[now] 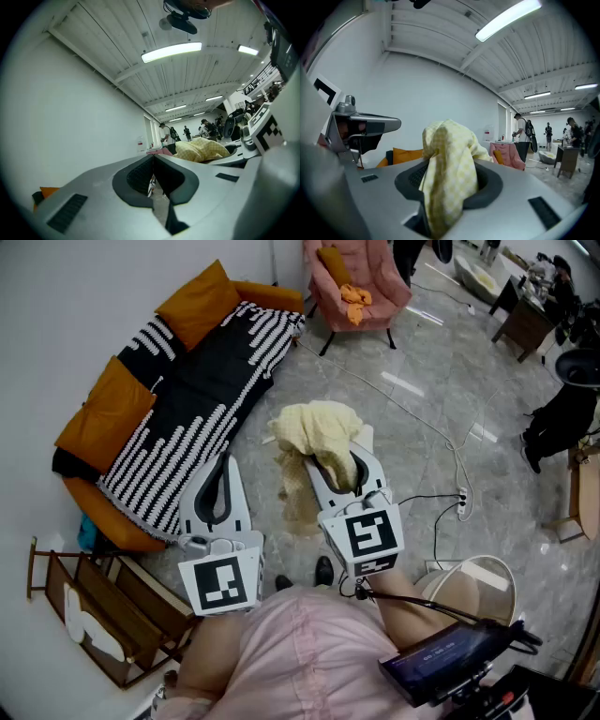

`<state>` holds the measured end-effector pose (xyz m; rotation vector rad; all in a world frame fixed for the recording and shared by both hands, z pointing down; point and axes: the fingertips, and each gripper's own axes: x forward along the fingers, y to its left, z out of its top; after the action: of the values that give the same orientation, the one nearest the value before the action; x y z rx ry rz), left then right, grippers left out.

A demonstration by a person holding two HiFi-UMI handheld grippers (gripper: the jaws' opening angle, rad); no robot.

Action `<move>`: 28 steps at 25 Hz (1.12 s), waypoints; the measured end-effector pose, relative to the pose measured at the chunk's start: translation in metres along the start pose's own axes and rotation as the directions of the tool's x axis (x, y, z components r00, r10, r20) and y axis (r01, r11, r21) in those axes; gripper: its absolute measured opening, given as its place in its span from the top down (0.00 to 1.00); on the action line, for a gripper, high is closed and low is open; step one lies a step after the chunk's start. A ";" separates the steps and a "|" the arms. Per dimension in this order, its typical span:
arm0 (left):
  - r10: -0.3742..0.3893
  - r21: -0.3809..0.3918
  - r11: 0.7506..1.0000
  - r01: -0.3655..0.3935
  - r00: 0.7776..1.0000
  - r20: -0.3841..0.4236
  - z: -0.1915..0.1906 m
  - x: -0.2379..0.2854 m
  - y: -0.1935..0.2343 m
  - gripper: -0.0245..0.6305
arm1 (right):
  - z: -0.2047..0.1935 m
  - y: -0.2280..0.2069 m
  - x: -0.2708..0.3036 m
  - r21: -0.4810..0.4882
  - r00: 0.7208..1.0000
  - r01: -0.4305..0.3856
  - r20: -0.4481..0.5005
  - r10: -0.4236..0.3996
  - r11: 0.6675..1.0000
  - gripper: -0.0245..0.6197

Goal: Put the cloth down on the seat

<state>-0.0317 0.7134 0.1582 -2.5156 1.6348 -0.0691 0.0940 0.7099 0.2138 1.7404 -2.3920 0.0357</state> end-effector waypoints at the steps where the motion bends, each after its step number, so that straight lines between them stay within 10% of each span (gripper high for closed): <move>1: 0.000 0.001 1.000 0.000 1.000 -0.002 0.000 0.002 -0.003 0.95 | 0.000 -0.003 0.000 -0.001 1.000 -0.001 0.002 0.001 1.000 0.71; 15: 0.039 0.017 0.999 -0.038 0.998 -0.052 -0.020 0.038 -0.040 0.95 | -0.026 -0.061 0.014 0.025 0.999 -0.029 -0.018 0.029 0.999 0.71; 28: 0.075 -0.008 0.997 -0.076 0.992 -0.101 -0.061 0.133 0.021 0.95 | -0.034 -0.084 0.132 0.024 0.997 -0.047 -0.064 0.049 0.999 0.71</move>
<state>-0.0030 0.5781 0.2104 -2.4938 1.7712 -0.1817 0.1389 0.5635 0.2614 1.6649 -2.3960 0.1237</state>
